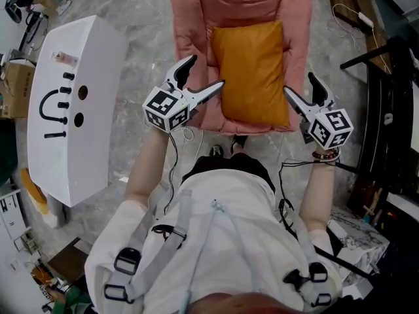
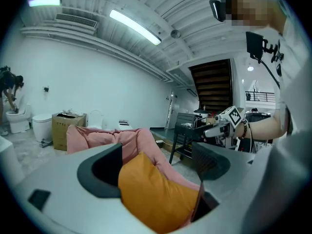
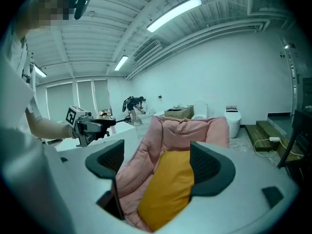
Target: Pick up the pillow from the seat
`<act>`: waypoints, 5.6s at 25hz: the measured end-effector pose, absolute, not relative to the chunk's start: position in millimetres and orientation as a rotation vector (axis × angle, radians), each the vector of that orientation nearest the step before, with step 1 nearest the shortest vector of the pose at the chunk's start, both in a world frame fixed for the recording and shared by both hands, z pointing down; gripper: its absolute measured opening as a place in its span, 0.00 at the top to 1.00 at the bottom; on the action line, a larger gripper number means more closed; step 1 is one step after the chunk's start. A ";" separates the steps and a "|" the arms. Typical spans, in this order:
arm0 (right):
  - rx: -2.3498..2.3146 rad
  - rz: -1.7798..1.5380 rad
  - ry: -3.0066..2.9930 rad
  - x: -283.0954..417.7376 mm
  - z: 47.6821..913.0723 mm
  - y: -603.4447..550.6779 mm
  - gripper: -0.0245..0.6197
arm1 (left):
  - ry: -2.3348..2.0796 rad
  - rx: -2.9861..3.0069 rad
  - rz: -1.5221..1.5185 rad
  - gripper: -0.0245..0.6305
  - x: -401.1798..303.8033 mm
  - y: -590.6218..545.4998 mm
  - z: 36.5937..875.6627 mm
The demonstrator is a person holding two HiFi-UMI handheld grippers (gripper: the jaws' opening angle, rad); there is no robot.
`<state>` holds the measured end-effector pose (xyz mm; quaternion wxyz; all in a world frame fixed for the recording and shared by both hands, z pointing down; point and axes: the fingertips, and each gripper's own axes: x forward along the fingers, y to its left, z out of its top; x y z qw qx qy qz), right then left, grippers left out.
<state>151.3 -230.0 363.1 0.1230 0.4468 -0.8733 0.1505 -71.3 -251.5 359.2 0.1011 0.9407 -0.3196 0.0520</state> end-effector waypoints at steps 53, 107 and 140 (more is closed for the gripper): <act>1.023 0.995 -2.314 193.2 638.6 -387.1 0.27 | -0.705 2.179 0.353 0.09 -28.2 -401.7 691.6; 0.753 1.461 -2.135 158.3 793.6 -413.0 0.33 | -0.223 1.861 0.309 0.15 32.8 -409.4 840.4; 0.833 1.201 -2.552 169.3 645.5 -420.0 0.73 | -0.653 2.173 0.096 0.61 21.7 -438.2 688.9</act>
